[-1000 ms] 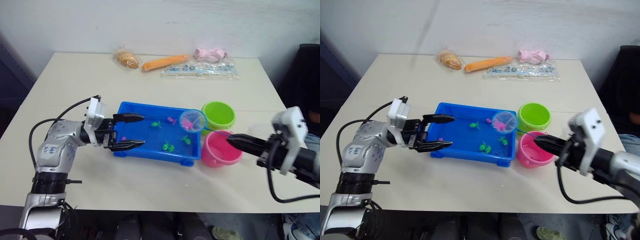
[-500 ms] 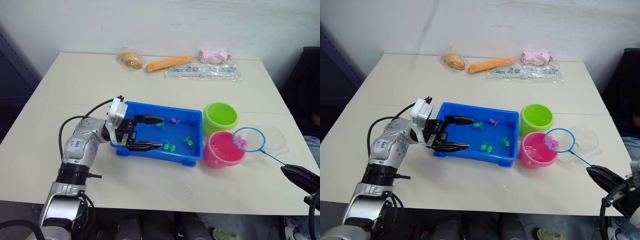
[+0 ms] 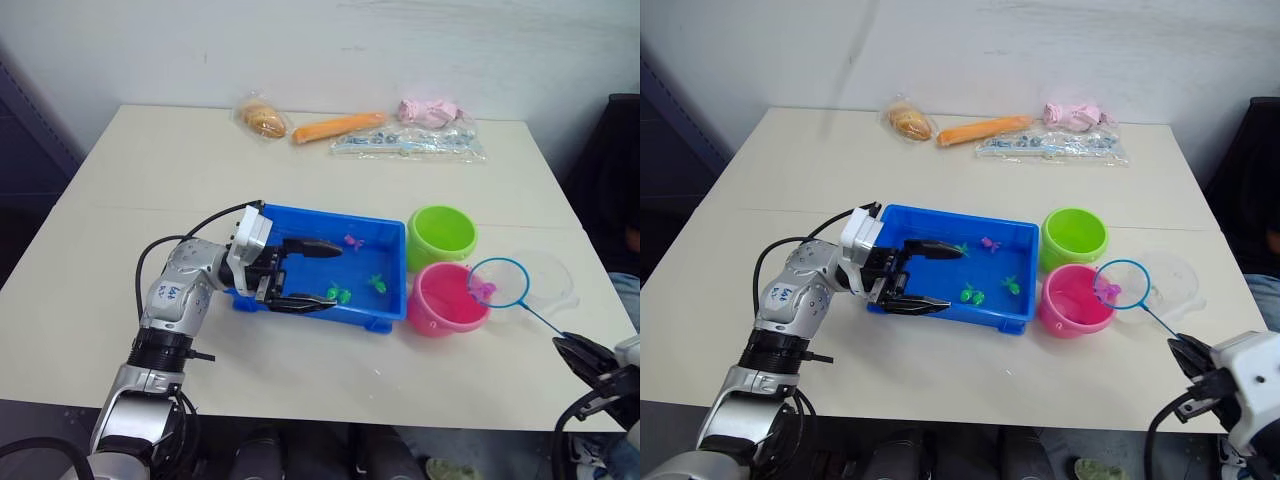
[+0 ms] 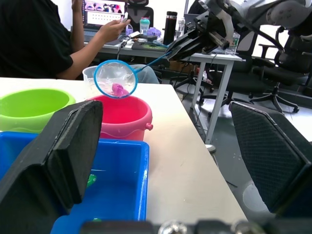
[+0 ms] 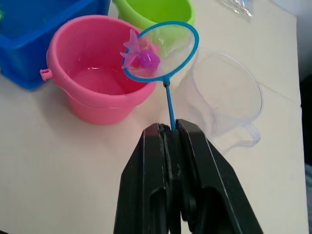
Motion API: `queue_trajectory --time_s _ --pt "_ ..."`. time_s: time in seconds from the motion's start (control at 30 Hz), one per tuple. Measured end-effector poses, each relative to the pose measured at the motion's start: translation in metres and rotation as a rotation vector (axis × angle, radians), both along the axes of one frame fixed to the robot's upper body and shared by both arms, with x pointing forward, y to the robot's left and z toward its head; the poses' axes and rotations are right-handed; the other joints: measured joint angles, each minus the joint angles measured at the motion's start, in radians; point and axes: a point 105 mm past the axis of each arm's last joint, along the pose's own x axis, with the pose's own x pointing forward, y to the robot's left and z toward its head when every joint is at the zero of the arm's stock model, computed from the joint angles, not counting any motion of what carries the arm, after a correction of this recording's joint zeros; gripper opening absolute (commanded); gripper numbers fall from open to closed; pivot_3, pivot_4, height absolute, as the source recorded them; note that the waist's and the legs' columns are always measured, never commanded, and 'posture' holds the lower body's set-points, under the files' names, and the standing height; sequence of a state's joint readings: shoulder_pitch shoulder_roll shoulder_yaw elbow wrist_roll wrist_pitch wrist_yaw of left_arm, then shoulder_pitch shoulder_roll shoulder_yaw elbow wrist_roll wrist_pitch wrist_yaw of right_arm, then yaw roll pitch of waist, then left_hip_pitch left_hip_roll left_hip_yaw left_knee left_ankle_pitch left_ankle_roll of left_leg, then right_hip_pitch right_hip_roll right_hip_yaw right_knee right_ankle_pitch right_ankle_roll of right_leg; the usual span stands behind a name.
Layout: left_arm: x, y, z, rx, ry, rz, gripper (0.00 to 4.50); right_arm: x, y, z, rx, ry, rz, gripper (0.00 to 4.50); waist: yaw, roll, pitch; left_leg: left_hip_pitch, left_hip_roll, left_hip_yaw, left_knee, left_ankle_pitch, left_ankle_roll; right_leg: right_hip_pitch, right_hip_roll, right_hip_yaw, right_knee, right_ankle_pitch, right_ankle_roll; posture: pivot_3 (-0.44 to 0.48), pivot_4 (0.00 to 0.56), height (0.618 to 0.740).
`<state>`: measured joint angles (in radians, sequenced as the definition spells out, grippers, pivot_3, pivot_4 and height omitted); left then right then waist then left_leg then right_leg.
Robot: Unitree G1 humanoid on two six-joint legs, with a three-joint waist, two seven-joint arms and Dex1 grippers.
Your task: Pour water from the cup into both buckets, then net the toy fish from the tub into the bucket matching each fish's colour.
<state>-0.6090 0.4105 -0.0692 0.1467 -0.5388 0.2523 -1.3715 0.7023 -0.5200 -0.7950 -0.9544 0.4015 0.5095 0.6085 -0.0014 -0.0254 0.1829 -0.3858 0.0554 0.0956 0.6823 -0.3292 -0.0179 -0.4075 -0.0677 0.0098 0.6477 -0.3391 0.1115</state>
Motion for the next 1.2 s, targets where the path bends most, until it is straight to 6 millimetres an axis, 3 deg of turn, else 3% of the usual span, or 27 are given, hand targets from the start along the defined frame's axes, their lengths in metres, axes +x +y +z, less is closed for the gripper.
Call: queue_trajectory --time_s 0.5,0.73,0.9,1.2 --pt "0.003 0.001 -0.006 -0.014 0.025 0.054 4.46 0.007 0.004 0.003 -0.488 -0.196 0.094 0.0 0.0 0.0 0.0 0.001 -0.001 0.0 0.001 0.0 -0.001 0.0 0.0 0.0 0.001 0.0 0.0 0.0 0.15 0.74" --pt "0.004 0.001 -0.006 -0.019 0.023 0.07 4.46 0.008 0.007 -0.011 -0.722 -0.25 0.176 0.0 -0.001 0.0 0.0 0.001 -0.001 0.001 0.001 0.001 -0.002 0.0 0.0 0.0 0.003 0.0 0.0 0.0 0.15 0.74" --pt "0.004 0.001 -0.005 -0.022 0.02 0.078 4.46 0.009 0.005 -0.01 -0.905 -0.323 0.205 0.0 -0.002 0.0 0.0 0.003 -0.001 0.001 0.001 0.002 -0.003 0.0 0.0 0.001 0.005 -0.001 -0.001 0.0 0.15 0.74" --pt "0.006 0.001 -0.004 -0.033 0.016 0.098 4.46 0.005 0.013 -0.008 -1.069 -0.434 0.264 0.0 -0.003 0.0 0.0 0.006 -0.001 0.001 0.001 0.003 -0.003 0.003 0.0 0.001 0.006 -0.001 -0.002 0.0 0.15 0.74"
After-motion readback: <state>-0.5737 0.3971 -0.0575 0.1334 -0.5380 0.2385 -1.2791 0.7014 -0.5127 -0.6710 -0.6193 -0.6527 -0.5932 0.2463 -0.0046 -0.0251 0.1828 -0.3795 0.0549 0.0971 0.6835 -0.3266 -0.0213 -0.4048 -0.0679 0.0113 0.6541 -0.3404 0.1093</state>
